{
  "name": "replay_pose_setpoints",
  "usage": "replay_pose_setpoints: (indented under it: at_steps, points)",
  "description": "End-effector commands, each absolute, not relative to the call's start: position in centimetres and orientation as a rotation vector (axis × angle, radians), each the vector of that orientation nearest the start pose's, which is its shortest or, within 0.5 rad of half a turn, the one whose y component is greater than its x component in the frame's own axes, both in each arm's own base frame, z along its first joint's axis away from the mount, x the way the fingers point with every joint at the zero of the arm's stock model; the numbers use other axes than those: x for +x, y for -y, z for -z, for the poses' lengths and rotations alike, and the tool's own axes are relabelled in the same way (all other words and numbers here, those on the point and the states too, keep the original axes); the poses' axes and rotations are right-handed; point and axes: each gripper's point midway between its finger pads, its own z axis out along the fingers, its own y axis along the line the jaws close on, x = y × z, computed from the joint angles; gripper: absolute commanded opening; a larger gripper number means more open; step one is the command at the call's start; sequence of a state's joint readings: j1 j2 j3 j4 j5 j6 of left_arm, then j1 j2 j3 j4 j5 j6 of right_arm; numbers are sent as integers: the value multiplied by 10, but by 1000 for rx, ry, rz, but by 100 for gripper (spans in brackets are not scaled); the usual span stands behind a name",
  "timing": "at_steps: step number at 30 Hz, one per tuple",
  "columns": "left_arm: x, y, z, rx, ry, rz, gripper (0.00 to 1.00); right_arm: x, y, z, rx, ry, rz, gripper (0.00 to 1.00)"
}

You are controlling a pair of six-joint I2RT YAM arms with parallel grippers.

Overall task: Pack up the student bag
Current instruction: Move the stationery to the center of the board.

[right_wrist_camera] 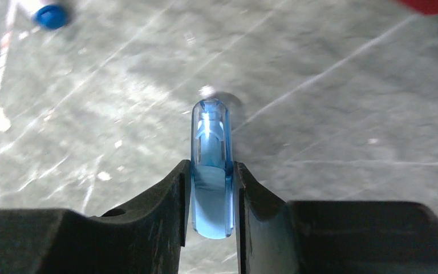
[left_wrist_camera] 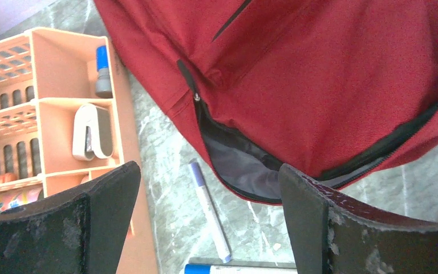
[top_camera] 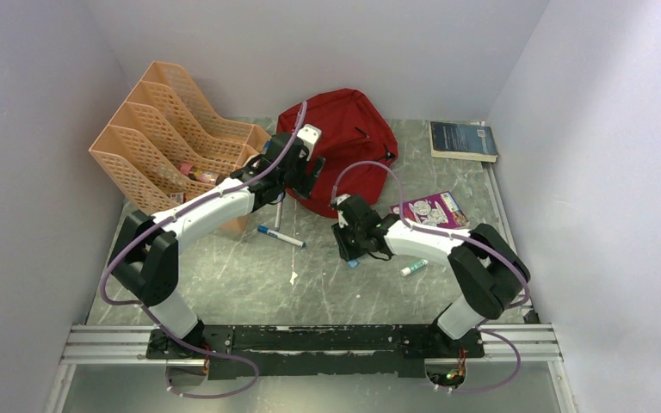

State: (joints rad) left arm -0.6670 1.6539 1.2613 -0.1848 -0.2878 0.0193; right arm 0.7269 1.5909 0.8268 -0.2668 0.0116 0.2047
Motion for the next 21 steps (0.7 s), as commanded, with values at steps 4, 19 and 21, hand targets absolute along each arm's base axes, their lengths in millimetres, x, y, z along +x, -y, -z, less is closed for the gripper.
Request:
replay_pose_setpoints:
  at_steps: [4,19,21]
  points:
    - [412,240,-178,441,-2061,8,95,212,-255,-29,-755,-2524,-486,40]
    - [411,244,-178,463,-2058,35,95,288,-211,-126,106,-2278,-219,73]
    - [411,244,-179,463,-2057,37,95,300,-205,-149,304,-2184,-236,77]
